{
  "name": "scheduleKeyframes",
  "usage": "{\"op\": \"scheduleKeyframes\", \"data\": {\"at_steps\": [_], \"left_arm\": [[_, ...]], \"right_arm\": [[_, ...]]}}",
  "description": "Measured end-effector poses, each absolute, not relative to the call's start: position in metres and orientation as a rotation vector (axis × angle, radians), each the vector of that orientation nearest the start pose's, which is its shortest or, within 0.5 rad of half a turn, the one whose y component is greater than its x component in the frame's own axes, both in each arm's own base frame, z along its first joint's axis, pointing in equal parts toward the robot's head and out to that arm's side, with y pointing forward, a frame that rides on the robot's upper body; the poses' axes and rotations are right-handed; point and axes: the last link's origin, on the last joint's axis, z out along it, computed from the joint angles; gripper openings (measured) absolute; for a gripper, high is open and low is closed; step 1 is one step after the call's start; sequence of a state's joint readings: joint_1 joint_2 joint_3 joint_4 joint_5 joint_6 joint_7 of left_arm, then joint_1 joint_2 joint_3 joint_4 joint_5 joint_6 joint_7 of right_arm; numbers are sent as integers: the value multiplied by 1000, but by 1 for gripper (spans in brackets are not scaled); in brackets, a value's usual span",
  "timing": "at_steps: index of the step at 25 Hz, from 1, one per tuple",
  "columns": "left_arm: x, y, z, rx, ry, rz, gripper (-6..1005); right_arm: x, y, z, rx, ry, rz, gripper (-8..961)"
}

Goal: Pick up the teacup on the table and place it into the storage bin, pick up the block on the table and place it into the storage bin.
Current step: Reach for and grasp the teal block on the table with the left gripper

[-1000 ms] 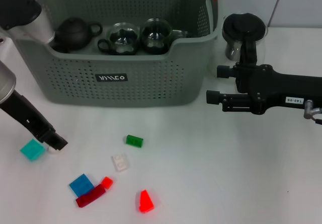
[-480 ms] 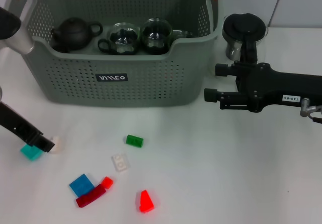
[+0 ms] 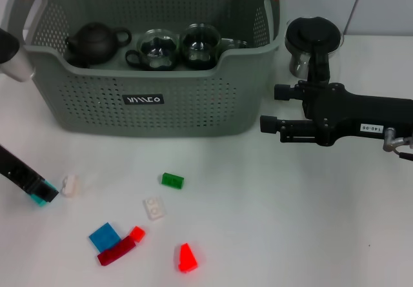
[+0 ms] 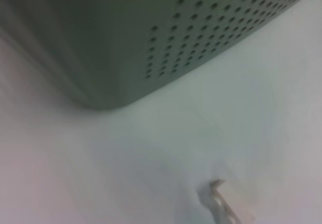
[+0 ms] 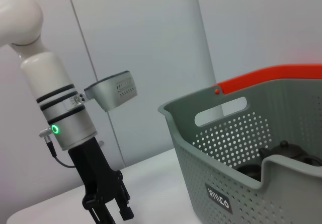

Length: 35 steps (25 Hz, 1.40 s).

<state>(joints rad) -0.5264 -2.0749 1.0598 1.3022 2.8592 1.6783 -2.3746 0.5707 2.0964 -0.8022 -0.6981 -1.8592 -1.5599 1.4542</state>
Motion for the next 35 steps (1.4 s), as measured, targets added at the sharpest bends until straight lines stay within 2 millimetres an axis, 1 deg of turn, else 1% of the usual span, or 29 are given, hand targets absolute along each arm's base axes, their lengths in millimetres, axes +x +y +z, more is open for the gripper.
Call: {"op": "scheduleKeyframes", "data": {"at_steps": [5, 14, 20, 35], "left_arm": [[-278, 337, 57, -2394, -1108, 692, 574], [-287, 340, 55, -2384, -1108, 708, 575], [-289, 343, 55, -2369, -1102, 702, 575], [-293, 345, 49, -2375, -1076, 749, 575]], "right_arm": [[221, 344, -7, -2763, 578, 842, 885], [222, 343, -7, -2761, 584, 841, 885], [222, 343, -7, -2762, 585, 838, 884], [225, 342, -7, -2756, 597, 832, 884]]}}
